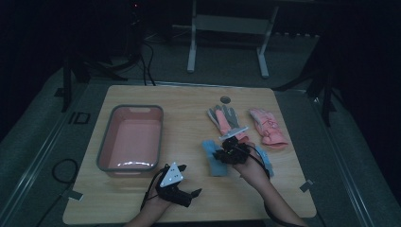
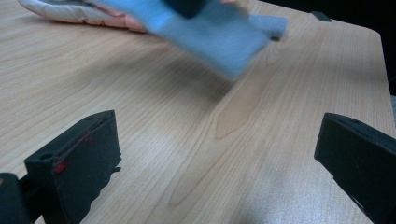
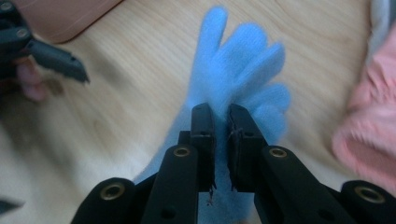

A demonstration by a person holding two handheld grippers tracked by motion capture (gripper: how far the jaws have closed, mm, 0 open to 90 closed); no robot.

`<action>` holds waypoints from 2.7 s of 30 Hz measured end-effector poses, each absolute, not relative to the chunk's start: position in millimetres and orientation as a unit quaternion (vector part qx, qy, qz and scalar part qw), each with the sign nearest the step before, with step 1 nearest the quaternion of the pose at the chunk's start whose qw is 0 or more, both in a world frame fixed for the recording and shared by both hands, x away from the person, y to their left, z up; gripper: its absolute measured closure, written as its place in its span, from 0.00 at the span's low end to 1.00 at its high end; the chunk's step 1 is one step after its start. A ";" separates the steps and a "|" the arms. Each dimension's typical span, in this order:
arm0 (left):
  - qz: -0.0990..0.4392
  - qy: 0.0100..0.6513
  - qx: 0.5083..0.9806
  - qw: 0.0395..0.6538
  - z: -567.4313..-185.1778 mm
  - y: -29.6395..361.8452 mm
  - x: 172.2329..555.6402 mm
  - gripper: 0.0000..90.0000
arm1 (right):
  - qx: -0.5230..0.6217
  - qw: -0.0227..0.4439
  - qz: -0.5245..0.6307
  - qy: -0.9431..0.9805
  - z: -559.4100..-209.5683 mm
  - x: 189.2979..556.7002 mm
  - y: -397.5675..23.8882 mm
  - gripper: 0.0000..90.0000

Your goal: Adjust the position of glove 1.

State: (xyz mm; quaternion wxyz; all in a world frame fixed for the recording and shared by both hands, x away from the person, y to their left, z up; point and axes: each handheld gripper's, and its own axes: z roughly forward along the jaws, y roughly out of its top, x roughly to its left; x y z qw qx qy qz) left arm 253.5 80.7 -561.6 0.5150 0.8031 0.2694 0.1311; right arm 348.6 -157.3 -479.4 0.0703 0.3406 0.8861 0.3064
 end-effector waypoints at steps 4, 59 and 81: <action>0.131 0.271 0.802 0.516 -561.7 80.8 253.7 0.00 | 0.362 0.071 0.307 0.877 -479.6 337.1 -174.4 0.91; 0.126 0.270 0.805 0.513 -561.8 79.8 254.1 0.00 | 0.397 0.112 0.258 0.874 -502.7 363.6 -303.6 0.66; 0.125 0.269 0.807 0.510 -561.8 79.7 254.0 0.00 | 0.434 0.135 0.248 0.856 -531.0 358.5 -299.1 0.92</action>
